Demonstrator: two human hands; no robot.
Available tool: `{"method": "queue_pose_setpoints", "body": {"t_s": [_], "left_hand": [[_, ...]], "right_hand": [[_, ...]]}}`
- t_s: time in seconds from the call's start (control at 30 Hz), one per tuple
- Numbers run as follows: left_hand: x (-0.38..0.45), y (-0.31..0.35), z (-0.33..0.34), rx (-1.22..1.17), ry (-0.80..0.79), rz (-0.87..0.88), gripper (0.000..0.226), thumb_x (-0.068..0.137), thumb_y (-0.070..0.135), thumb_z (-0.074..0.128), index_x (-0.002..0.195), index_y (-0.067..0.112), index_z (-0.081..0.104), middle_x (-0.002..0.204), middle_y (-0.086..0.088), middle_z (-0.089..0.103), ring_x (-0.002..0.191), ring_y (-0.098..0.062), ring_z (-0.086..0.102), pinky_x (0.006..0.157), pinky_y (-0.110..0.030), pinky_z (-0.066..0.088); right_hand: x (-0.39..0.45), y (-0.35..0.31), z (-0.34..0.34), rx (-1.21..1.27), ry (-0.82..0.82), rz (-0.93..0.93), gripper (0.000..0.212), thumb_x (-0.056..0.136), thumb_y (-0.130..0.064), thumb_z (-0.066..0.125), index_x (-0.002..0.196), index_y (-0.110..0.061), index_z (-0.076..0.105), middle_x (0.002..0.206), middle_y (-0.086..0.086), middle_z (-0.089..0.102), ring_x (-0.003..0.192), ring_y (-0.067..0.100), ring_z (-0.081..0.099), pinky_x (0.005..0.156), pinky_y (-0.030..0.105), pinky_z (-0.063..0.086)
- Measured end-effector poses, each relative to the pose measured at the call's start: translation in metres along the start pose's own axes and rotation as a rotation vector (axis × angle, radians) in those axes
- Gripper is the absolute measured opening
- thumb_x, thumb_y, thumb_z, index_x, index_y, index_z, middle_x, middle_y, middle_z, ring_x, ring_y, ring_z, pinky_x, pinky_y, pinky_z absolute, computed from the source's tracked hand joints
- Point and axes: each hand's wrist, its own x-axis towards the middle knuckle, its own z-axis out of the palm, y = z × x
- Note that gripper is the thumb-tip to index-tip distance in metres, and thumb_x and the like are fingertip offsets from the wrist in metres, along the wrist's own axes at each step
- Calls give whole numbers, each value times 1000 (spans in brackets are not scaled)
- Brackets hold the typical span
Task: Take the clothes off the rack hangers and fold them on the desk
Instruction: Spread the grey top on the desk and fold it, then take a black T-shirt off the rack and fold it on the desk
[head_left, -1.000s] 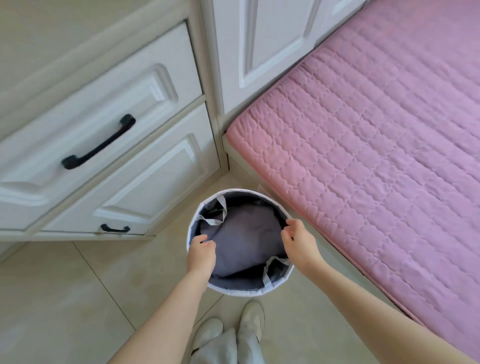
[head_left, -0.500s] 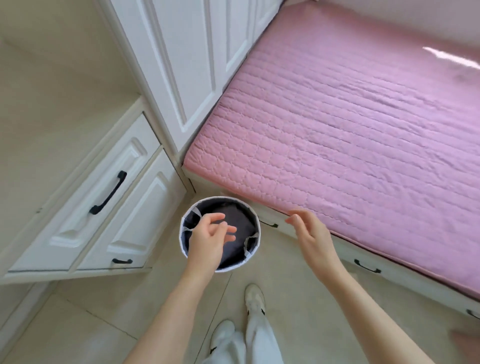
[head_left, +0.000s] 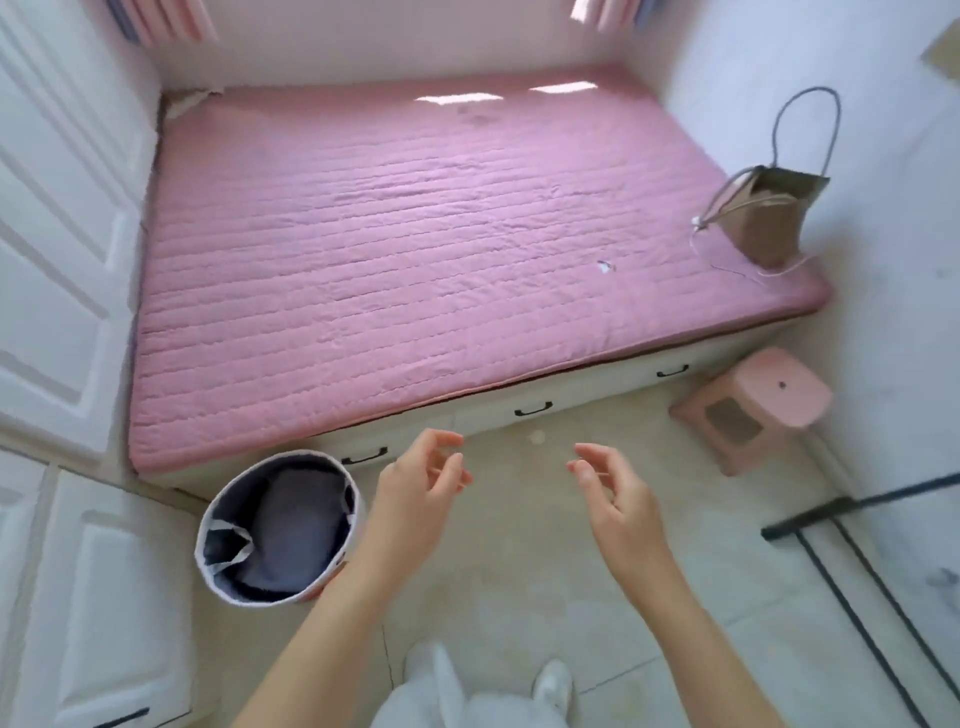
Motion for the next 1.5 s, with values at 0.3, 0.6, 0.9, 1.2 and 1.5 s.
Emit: {"method": "queue_pose_setpoints", "body": {"t_s": [0.3, 0.6, 0.9, 1.2, 1.5], "left_hand": [[-74, 91, 184, 57, -426, 199, 26, 95, 6, 52, 93, 32, 58, 75, 5, 72, 70, -8, 67, 71, -17, 49], [-198, 144, 383, 97, -709, 287, 21, 93, 9, 52, 99, 26, 62, 78, 4, 72, 75, -11, 68, 68, -21, 50], [-285, 191, 545, 203, -931, 379, 20, 95, 11, 48, 103, 25, 61, 81, 6, 71, 79, -9, 65, 59, -12, 46], [-319, 251, 674, 271, -1103, 513, 21, 93, 15, 50, 99, 34, 59, 89, 11, 69, 85, -12, 65, 69, -25, 53], [-323, 348, 789, 278, -1231, 662, 26, 94, 10, 45, 109, 24, 60, 105, 7, 64, 93, -8, 61, 58, -10, 45]], "right_hand": [[-136, 88, -175, 113, 364, 267, 14, 98, -25, 50, 106, -33, 58, 105, -12, 66, 100, -4, 60, 86, 15, 46], [-253, 178, -333, 107, 476, 400, 17, 99, -31, 48, 113, -30, 57, 104, -13, 65, 99, -12, 54, 75, 2, 41], [-318, 245, -479, 107, 765, 499, 16, 99, -26, 48, 112, -26, 58, 100, -11, 68, 102, -1, 59, 72, 3, 41], [-303, 266, -628, 80, 1006, 453, 15, 99, -25, 49, 112, -23, 55, 102, -3, 68, 101, 9, 63, 88, 23, 47], [-259, 263, -778, 52, 1150, 427, 24, 99, -28, 46, 120, -19, 55, 100, -7, 69, 104, 11, 63, 98, 44, 48]]}}
